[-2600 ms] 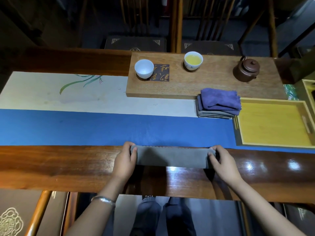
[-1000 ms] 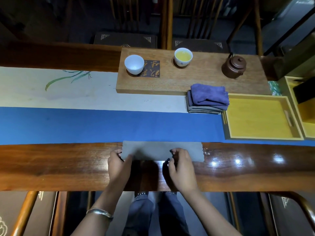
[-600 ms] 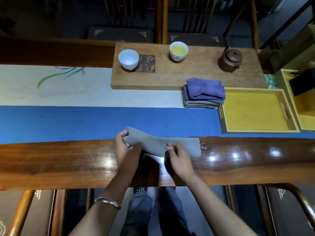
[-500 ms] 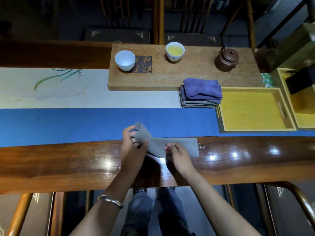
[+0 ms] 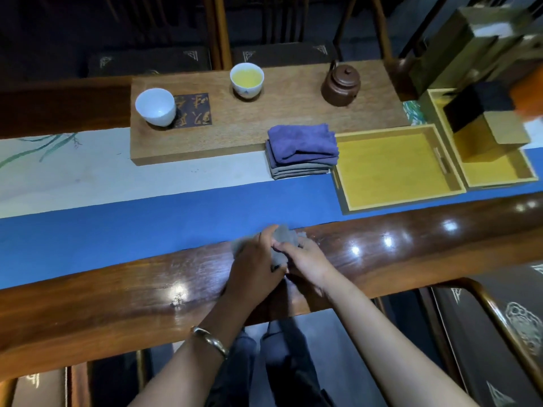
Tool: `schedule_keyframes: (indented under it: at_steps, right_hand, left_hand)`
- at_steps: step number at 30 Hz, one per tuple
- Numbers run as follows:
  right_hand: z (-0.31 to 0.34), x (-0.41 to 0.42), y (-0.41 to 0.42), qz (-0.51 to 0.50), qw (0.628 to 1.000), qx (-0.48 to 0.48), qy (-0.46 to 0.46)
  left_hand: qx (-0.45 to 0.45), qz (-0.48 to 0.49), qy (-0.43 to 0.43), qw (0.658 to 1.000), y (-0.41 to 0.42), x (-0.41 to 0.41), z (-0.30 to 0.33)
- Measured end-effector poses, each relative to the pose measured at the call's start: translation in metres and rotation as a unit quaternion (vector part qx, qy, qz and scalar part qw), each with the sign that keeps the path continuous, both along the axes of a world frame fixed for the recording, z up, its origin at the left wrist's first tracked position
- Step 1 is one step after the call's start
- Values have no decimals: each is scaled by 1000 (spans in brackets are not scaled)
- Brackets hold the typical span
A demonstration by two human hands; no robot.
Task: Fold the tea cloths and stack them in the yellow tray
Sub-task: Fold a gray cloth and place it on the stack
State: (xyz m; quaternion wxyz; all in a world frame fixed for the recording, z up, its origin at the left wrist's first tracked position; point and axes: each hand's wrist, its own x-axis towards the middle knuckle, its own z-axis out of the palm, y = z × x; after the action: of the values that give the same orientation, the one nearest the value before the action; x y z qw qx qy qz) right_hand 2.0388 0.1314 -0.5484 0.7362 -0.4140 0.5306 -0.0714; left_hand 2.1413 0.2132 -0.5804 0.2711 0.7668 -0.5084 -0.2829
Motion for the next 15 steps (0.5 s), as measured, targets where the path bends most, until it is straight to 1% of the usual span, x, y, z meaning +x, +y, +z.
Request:
schedule_keyframes:
  at_steps: [3,5,8,11,13,15]
  right_hand:
    - [-10,-13,-1,5,994,-96,49]
    - [-16,-24,-2,12,983,-157,92]
    - [-27,-41,3,21,954,-230,189]
    - [-33,-48,11,19,937,-255,240]
    - [-37,-48,13,13,932,-262,250]
    - [-40,-46,13,13,925,-277,259]
  left_hand:
    - [-2,-24,1,1000,-1,-1,0]
    - [-15,-19,-4,1000,3,1,-1]
    - [-25,40,-30,998,12,8,-4]
    - [2,111,-56,992,19,13,-12]
    - [30,137,-17,990,22,14,-15]
    - [51,162,51,984,22,13,-19]
